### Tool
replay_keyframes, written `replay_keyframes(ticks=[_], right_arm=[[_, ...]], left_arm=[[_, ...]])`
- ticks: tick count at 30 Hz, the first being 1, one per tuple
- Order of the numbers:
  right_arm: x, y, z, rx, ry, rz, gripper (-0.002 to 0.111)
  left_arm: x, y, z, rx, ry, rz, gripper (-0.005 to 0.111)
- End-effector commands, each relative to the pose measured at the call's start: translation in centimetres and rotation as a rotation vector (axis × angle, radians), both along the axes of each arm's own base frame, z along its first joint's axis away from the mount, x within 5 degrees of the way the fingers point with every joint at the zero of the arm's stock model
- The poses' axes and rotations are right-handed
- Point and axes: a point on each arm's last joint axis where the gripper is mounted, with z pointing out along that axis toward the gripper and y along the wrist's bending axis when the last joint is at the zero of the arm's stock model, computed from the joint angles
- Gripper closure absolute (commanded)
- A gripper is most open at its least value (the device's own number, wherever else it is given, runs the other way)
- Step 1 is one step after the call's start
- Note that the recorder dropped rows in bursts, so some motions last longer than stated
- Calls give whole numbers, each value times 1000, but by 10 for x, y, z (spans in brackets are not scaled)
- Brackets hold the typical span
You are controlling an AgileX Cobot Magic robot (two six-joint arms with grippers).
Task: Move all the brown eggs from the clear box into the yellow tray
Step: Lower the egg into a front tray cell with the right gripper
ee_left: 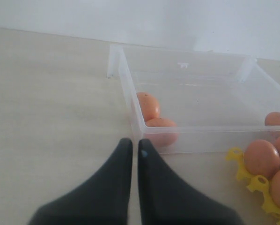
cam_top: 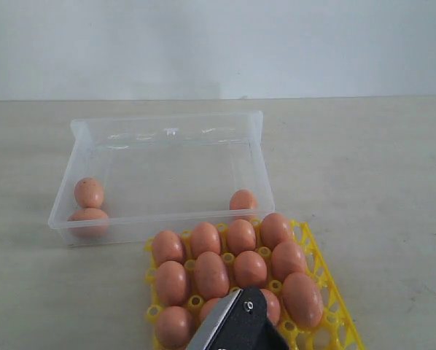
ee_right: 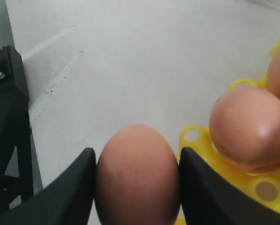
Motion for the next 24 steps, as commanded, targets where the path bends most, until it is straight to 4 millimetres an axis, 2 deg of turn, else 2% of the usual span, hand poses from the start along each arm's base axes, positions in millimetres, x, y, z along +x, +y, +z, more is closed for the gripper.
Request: replay_keyframes(ticks=[1,9,13,17,21,24], right_arm=[[1,-1,-1,-11,-14,-15,109],[10,-6,0,3,4,-162,109],[10,-6,0,3,2,-154,106],[6,-3,0,-3,-10,-87,91],[6,-3,0,-3,-10,-87,72],[6,-3,0,-2,-7,-89,62]], left_arm=[[1,0,-1,8,0,-2,103],[1,0,-1,8,0,-2,103],[1,0,-1,8,0,-2,103],[1,0,-1,8,0,-2,103],[1,0,-1,8,0,-2,103],[1,0,-1,8,0,-2,103]])
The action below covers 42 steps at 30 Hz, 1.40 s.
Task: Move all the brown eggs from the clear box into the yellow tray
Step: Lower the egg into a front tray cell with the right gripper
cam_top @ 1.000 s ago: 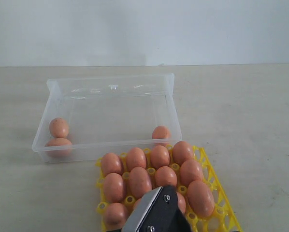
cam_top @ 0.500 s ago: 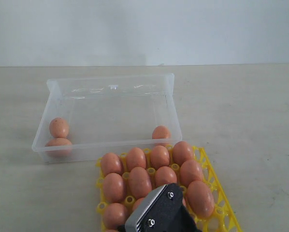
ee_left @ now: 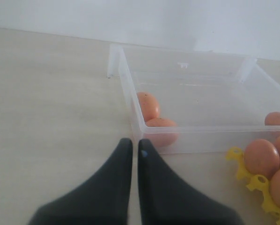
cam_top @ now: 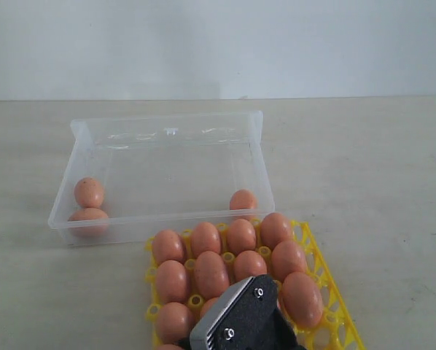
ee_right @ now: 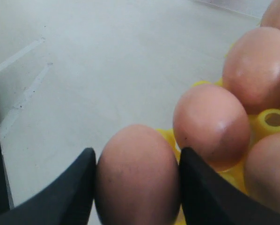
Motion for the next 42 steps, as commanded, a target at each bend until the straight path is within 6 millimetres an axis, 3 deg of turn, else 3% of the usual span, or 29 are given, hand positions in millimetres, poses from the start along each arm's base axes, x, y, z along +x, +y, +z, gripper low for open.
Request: replay_keyframes(ticks=[1,11,18,20,23,24,27,37,42], right_arm=[[-1,1,0,1,-4,12,60],[-1,2,4,32,-23,17,57],[2,3,41,216,-129,-8,58],[1,0,46,192,-120,-17,64],[-4,-8,40,38,-24,-19,87],[-10,-14,34,-83,37,10,107],[-15,-21,26,-197,126,7,108],[-5,-23,30,-182,32,-61,108],[0,-16,15,-209,68,-90,108]], left_arm=[[1,0,-1,8,0,-2,103],[1,0,-1,8,0,-2,103],[1,0,-1,8,0,-2,103],[1,0,-1,8,0,-2,103],[1,0,-1,8,0,-2,103],[1,0,-1,8,0,-2,103],[1,0,-1,8,0,-2,103],[1,0,-1,8,0,-2,103],[1,0,-1,8,0,-2,103]])
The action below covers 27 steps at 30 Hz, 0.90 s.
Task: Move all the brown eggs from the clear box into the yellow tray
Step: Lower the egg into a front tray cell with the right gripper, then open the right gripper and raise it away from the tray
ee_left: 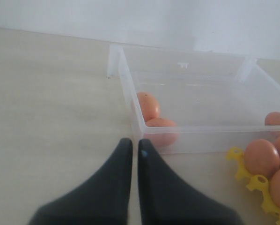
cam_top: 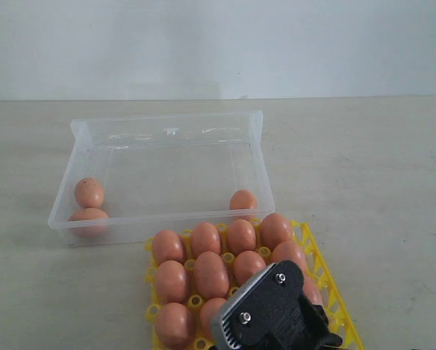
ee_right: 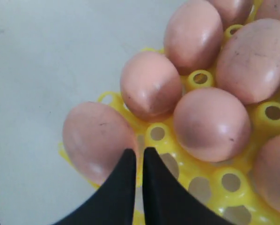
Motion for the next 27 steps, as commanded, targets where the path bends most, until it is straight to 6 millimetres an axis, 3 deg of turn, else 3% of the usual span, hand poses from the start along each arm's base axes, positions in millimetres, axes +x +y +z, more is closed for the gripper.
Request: replay_keyframes(ticks=[1,19,27], right_arm=[[5,8,-8,-17,20,-17,108],[8,13,-5,-15,29,-15,108],[8,11,37,72,-142,39,109]], left_arm=[[1,0,-1,8,0,-2,103],[1,0,-1,8,0,-2,103],[1,0,-1,8,0,-2,103]])
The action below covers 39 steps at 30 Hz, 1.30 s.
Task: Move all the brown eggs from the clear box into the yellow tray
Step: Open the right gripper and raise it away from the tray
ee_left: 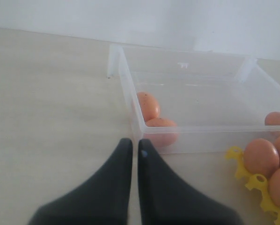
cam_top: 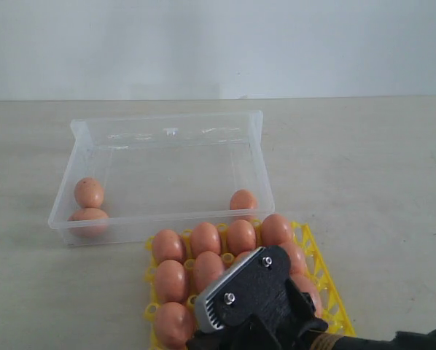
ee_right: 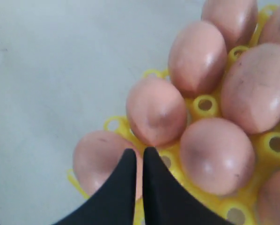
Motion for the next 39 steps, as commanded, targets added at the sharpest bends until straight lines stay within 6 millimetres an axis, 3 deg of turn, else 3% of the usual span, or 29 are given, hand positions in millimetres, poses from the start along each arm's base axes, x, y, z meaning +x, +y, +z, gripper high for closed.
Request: replay_keyframes(ticks=[1,5,13,18,25,32,37,38,39], right_arm=[[1,1,33,44,-164,68,109],[6,8,70,75,-279,108,109],[28,52,134,45,-463,218,109],[49,73,165,52,-733,169,109],[65,83,209,42,-1057,54,109],[93,99,245,-128,-1065,-92,109],[116,118,252,-271,-908,-106,109],[124,122,250,-206,-796,-157,109],[131,122,252,-195,-794,-173,109]], left_arm=[[1,0,-1,8,0,-2,103],[1,0,-1,8,0,-2,103],[1,0,-1,8,0,-2,103],[1,0,-1,8,0,-2,103],[1,0,-1,8,0,-2,103],[1,0,-1,8,0,-2,103],[1,0,-1,8,0,-2,103],[1,0,-1,8,0,-2,103],[1,0,-1,8,0,-2,103]])
